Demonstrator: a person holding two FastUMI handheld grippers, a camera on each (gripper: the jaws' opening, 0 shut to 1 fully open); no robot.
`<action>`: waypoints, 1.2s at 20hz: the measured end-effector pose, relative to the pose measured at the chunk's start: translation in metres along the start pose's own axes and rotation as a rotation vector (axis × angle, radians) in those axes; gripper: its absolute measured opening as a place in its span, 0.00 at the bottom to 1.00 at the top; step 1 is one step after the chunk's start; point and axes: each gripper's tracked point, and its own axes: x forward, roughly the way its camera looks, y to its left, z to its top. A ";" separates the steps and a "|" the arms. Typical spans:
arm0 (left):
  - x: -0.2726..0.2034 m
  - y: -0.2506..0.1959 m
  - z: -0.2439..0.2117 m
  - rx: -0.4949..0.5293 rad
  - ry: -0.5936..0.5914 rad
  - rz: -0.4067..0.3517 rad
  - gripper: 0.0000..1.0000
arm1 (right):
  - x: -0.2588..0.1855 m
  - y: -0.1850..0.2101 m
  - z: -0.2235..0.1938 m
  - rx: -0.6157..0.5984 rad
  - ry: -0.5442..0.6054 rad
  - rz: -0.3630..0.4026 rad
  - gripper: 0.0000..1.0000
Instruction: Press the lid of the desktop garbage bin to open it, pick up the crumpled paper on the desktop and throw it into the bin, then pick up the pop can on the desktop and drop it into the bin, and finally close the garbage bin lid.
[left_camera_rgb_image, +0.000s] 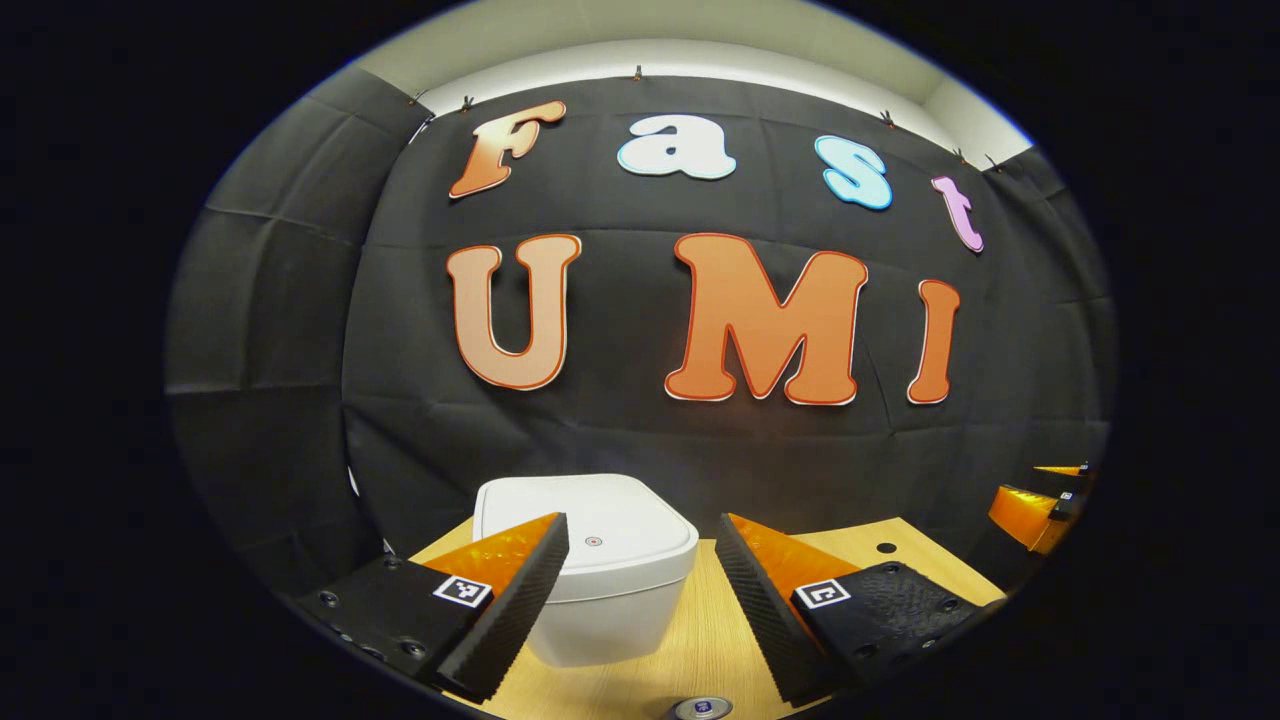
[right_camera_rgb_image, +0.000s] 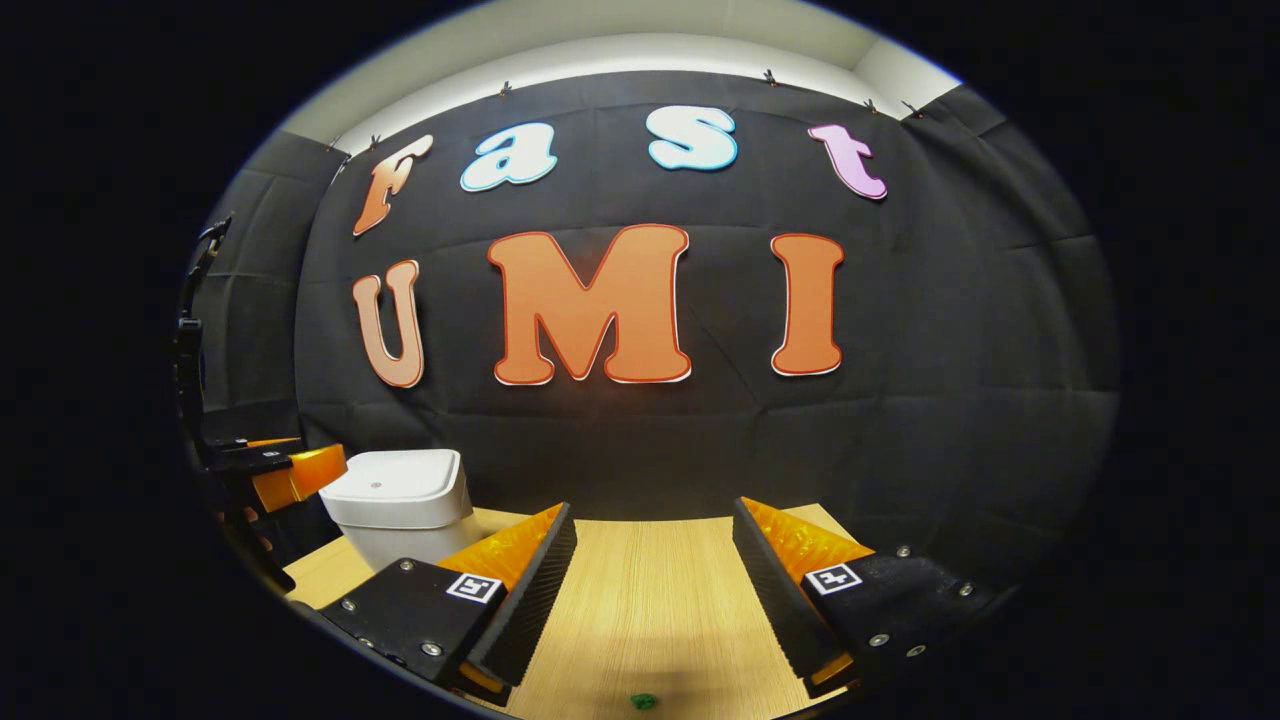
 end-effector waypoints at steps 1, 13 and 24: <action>0.000 -0.001 0.000 0.004 0.000 -0.002 0.94 | 0.001 -0.001 0.000 0.001 -0.001 -0.001 0.94; 0.004 0.000 0.000 0.006 0.004 -0.005 0.94 | 0.003 -0.001 0.000 -0.003 0.005 -0.002 0.94; 0.006 -0.001 0.002 0.029 0.022 -0.029 0.30 | 0.004 -0.007 -0.004 0.010 0.019 -0.012 0.94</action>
